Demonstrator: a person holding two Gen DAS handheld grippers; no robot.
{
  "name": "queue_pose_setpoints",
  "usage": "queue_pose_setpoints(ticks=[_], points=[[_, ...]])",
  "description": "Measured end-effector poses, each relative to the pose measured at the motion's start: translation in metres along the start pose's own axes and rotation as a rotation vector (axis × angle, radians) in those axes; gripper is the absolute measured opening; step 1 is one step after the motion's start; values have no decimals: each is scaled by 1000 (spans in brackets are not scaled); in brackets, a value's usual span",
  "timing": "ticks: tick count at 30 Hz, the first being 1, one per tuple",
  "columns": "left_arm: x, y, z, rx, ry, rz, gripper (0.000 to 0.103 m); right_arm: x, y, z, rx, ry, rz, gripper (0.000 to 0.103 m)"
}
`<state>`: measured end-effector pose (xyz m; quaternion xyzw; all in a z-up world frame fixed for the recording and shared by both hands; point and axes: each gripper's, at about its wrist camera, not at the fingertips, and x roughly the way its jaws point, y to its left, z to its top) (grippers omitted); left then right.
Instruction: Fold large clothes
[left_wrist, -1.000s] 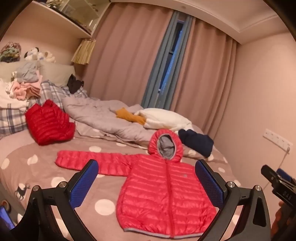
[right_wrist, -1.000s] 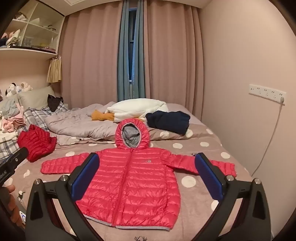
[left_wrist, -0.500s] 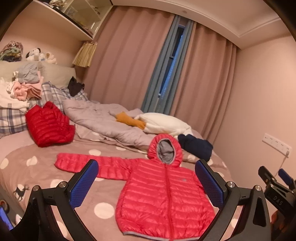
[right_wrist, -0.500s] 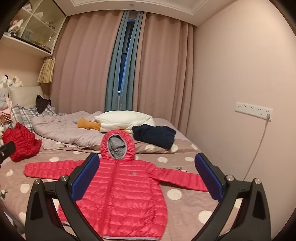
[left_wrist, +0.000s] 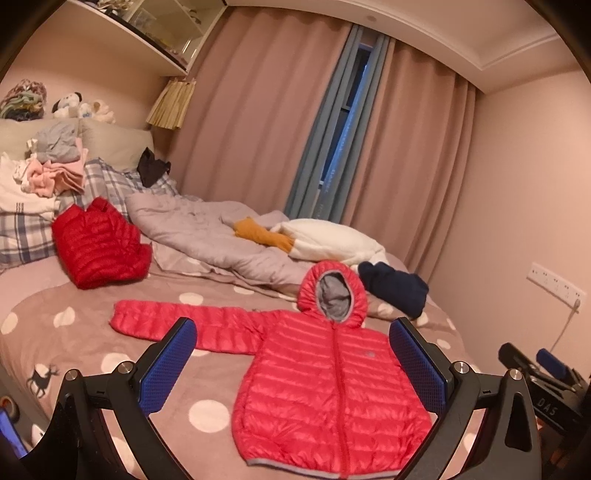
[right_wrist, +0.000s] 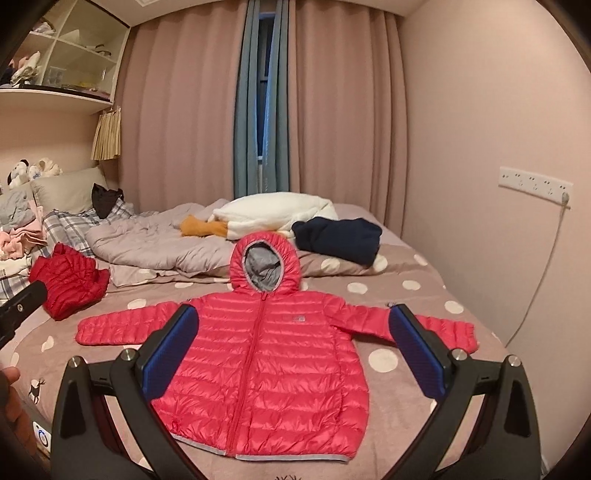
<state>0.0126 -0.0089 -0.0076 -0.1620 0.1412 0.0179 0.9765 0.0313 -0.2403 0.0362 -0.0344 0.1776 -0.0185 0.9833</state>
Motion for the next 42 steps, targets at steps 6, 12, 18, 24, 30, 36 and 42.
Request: queue_pose_setpoints(ticks=[6, 12, 18, 24, 30, 36, 42], points=[[8, 4, 2, -11, 16, 36, 103, 17, 8, -3, 3, 76, 30, 103], [12, 13, 6, -31, 21, 30, 103, 25, 4, -1, 27, 98, 22, 103], [15, 18, 9, -58, 21, 33, 103, 28, -3, 2, 74, 107, 26, 103], [17, 16, 9, -54, 33, 25, 103, 32, -4, -1, 98, 137, 55, 103], [14, 15, 8, -41, 32, 11, 103, 36, -3, 0, 94, 150, 78, 103], [14, 14, 8, -31, 31, 21, 103, 36, -3, 1, 94, 141, 80, 103], [14, 15, 8, -38, 28, 33, 103, 37, -5, 0, 81, 127, 48, 103]])
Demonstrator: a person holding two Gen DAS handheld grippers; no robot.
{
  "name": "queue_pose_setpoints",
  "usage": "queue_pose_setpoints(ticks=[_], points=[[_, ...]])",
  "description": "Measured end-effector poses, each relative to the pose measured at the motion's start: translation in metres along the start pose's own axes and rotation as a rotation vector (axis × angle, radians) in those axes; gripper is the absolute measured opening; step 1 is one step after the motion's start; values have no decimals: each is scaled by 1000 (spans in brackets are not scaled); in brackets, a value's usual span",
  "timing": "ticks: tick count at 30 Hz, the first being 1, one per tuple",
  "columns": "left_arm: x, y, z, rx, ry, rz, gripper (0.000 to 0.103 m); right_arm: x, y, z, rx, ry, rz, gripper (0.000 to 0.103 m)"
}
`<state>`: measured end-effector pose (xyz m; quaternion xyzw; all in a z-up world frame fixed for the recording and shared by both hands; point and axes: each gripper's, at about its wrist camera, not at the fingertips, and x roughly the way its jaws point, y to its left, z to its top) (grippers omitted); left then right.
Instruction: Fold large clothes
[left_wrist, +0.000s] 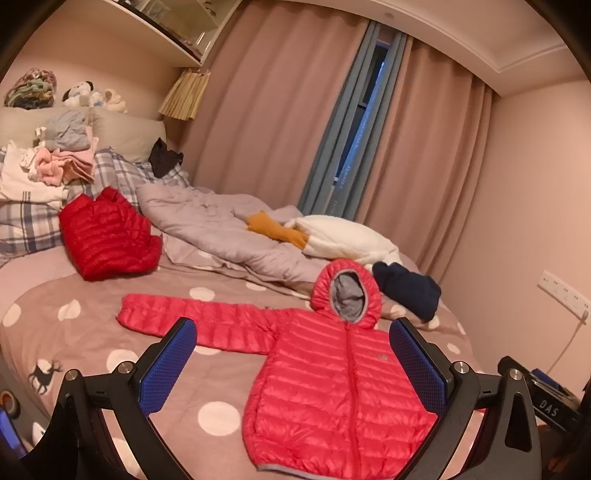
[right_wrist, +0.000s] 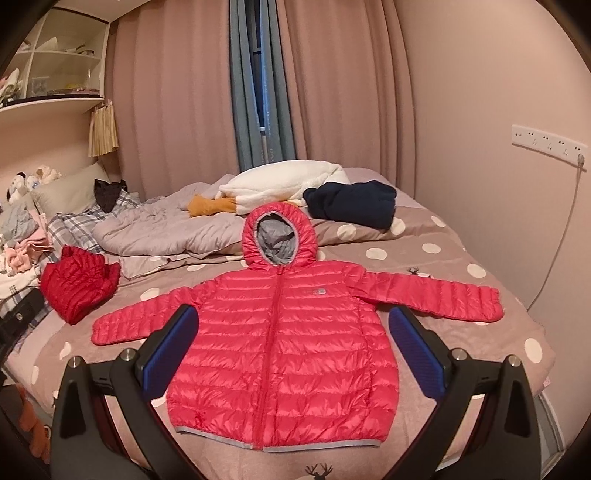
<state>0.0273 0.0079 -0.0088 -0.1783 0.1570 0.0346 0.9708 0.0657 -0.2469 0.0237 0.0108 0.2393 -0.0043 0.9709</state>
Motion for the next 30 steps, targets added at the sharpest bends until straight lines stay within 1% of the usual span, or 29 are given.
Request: queue_pose_setpoints(ticks=[7, 14, 19, 24, 30], points=[[2, 0, -3, 4, 25, -3, 103, 1, -4, 0, 7, -2, 17, 103], [0, -1, -4, -4, 16, 18, 103, -2, -11, -2, 12, 1, 24, 103], [0, -1, -4, -15, 19, 7, 103, -4, -14, -3, 17, -2, 13, 103], [1, -5, -5, -2, 24, 3, 103, -3, -15, -5, 19, 3, 13, 103], [-1, -8, -6, 8, 26, -21, 103, 2, -12, -6, 15, 19, 13, 103]])
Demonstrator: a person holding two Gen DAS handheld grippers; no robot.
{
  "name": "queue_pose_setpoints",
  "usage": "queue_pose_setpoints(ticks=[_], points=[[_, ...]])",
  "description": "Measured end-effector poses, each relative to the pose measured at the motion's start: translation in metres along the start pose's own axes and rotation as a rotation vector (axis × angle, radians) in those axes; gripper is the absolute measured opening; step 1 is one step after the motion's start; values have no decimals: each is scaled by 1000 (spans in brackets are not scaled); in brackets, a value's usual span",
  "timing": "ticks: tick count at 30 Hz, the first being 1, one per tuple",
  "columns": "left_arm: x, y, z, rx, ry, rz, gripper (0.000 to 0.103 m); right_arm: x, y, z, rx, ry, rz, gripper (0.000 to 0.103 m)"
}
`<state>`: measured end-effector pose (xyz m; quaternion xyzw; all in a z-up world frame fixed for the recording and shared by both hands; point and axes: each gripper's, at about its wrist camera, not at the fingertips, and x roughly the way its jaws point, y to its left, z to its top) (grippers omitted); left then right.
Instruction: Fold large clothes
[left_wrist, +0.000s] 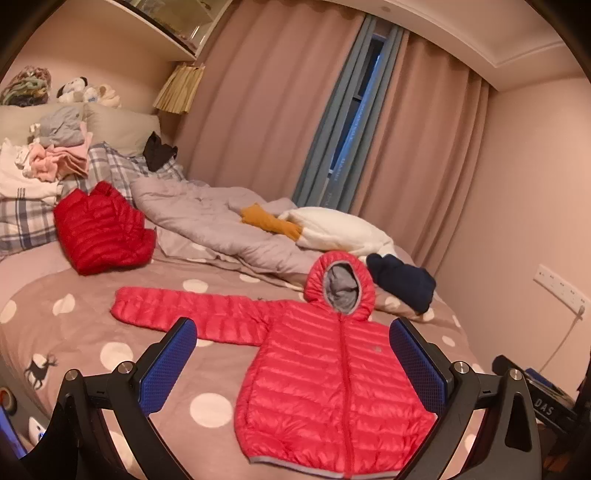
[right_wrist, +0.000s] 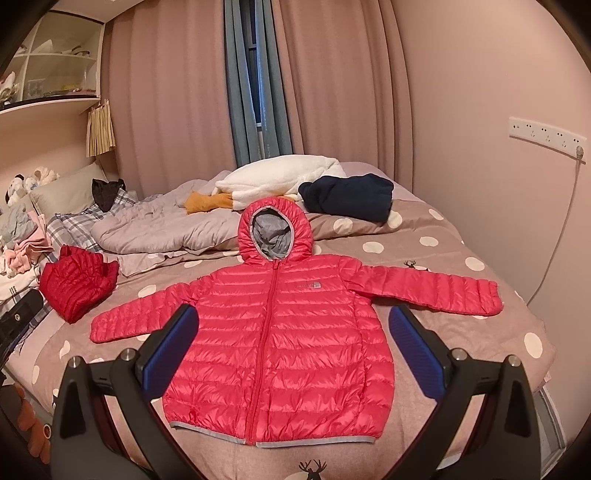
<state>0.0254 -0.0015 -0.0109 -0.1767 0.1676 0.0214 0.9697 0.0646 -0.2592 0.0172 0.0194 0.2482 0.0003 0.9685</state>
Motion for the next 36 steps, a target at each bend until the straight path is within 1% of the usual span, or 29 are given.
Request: queue_pose_setpoints(ticks=[11, 32, 36], points=[[0, 3, 2, -15, 4, 17, 103, 6, 4, 1, -3, 8, 7, 103], [4, 11, 4, -30, 16, 48, 103, 0, 3, 1, -12, -2, 11, 103], [5, 10, 4, -12, 15, 45, 103, 3, 3, -1, 4, -5, 19, 103]])
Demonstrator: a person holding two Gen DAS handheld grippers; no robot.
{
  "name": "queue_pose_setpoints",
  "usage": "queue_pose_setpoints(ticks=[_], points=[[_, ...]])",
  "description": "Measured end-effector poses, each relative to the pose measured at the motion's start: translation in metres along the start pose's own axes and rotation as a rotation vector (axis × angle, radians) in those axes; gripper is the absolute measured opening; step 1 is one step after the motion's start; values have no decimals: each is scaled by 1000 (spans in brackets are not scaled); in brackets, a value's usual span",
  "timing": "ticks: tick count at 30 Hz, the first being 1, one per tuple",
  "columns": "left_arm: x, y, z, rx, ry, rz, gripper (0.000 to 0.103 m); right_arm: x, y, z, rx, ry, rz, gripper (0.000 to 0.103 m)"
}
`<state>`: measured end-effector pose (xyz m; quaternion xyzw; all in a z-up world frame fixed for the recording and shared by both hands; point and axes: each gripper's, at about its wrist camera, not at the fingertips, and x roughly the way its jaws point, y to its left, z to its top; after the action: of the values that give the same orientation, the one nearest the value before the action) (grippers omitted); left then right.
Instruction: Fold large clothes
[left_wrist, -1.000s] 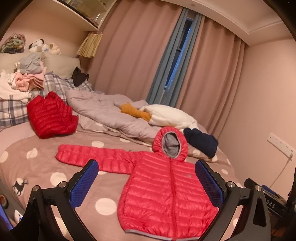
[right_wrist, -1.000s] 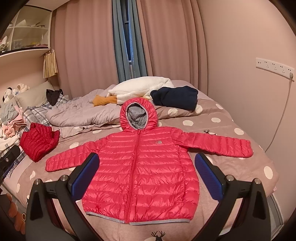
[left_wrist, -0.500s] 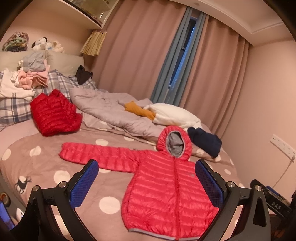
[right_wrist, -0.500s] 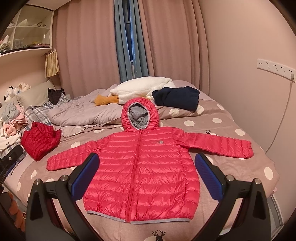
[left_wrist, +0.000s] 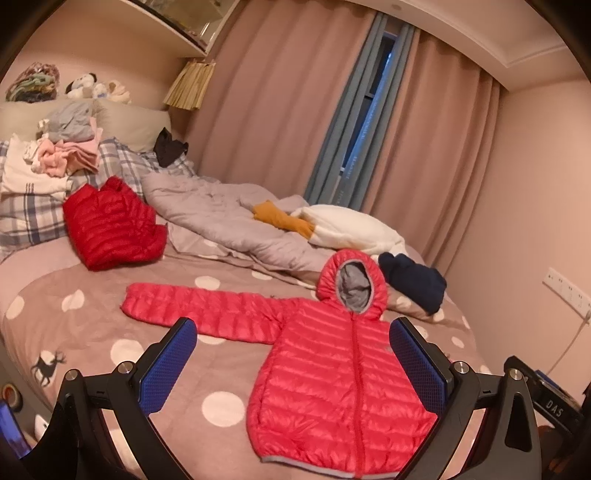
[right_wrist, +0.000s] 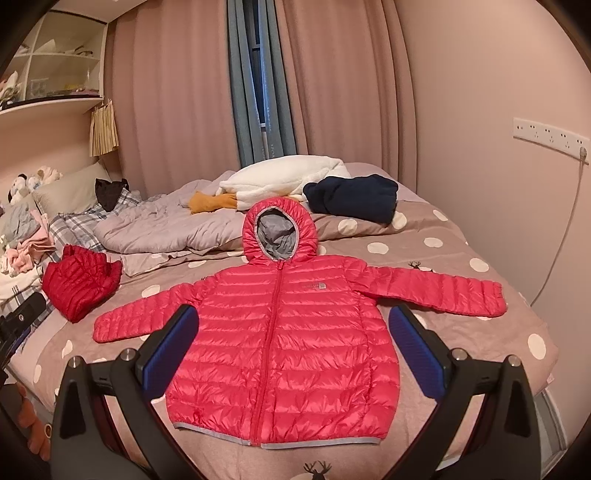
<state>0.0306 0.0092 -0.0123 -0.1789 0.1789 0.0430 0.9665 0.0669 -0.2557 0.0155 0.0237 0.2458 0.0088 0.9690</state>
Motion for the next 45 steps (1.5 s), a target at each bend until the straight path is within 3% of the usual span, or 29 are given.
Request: queue_pose_setpoints(ticks=[4, 13, 18, 21, 22, 25, 28, 32, 39, 45], points=[[1, 0, -2, -11, 1, 2, 103, -2, -1, -3, 4, 3, 22, 103], [9, -3, -4, 12, 3, 24, 103, 6, -16, -5, 9, 21, -24, 103], [49, 13, -1, -57, -3, 19, 103, 26, -41, -5, 50, 32, -75, 103], [85, 35, -4, -110, -65, -8, 103, 48, -65, -7, 85, 57, -156, 103], [98, 46, -7, -131, -67, 13, 103, 57, -72, -8, 95, 74, -196, 103], [129, 66, -13, -146, -17, 51, 103, 86, -95, -14, 118, 140, -297, 103], [167, 91, -19, -161, 56, 134, 103, 106, -110, -18, 139, 196, -327, 103], [192, 111, -27, -170, 90, 167, 103, 124, -120, -29, 180, 244, -331, 103], [226, 155, -48, -303, 217, 222, 103, 140, -117, -39, 165, 287, -378, 103], [241, 201, -59, -455, 266, 244, 103, 148, -109, -46, 136, 313, -382, 103]])
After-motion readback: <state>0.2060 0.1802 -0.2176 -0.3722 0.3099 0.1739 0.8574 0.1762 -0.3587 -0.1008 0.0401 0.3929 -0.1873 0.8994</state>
